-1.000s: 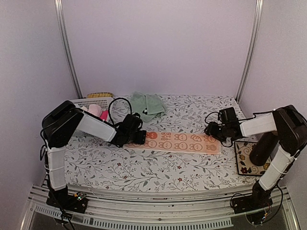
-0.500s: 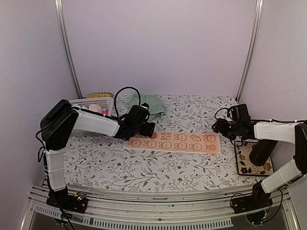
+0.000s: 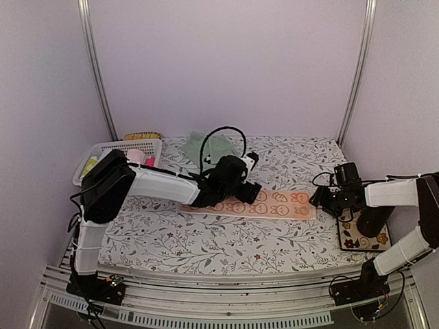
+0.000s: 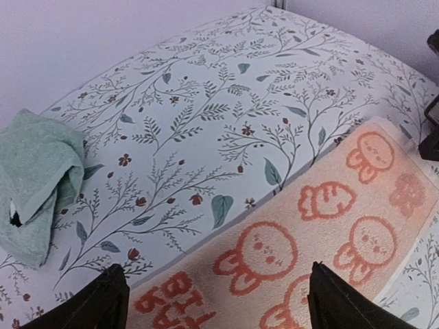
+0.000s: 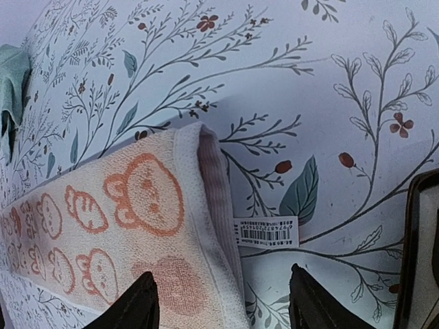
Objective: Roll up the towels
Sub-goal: Pick up the towel from the center of the board.
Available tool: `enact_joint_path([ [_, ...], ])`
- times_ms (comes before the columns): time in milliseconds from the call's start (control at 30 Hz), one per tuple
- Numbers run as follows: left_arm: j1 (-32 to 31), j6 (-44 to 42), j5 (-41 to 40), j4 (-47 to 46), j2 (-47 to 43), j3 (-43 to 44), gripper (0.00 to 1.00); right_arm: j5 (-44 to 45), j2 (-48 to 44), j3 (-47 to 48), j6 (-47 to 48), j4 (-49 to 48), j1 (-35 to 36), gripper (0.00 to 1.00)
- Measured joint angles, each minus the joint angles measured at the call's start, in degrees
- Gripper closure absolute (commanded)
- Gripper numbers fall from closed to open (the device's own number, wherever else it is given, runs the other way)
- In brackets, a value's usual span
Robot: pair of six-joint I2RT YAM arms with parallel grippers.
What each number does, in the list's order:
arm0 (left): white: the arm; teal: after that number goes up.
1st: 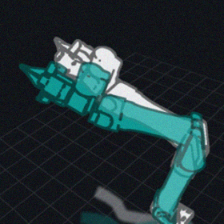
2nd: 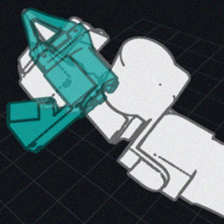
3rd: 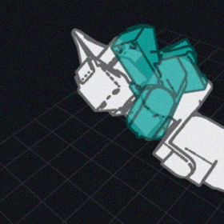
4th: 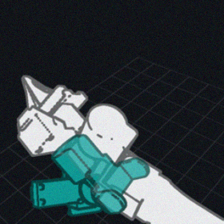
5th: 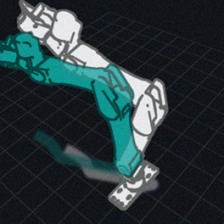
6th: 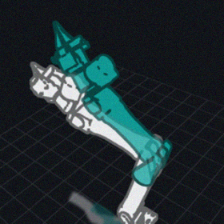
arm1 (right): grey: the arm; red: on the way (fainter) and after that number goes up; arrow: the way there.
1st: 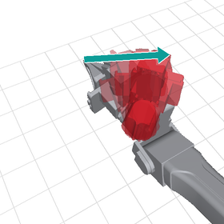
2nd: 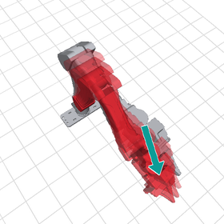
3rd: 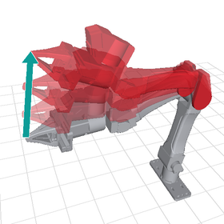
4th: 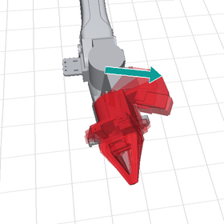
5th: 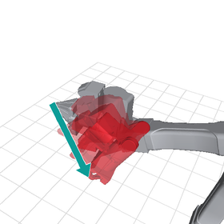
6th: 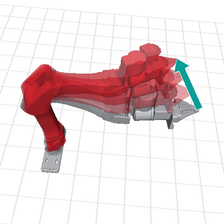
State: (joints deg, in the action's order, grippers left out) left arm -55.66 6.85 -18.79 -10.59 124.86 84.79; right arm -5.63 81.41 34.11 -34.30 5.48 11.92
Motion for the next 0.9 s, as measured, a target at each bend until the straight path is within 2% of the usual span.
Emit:
enact_joint_path([
  [267,-1.5,-0.3,7.1,-3.0,4.2,0.7,0.18,-3.9,4.8,0.2,-0.8,-3.4,-2.1,0.44],
  [433,-1.6,0.4,7.6,-2.0,7.3,4.2,0.22,-5.7,5.6,0.4,-0.9,-4.2,-2.3,0.49],
  [767,-1.7,2.0,5.2,1.1,10.9,6.8,0.23,-10.0,7.1,0.7,-2.2,-4.3,-2.3,0.77],
  [900,-1.7,2.3,5.2,1.5,11.0,6.8,0.23,-9.9,7.0,0.3,-2.8,-4.2,-2.3,0.92],
])
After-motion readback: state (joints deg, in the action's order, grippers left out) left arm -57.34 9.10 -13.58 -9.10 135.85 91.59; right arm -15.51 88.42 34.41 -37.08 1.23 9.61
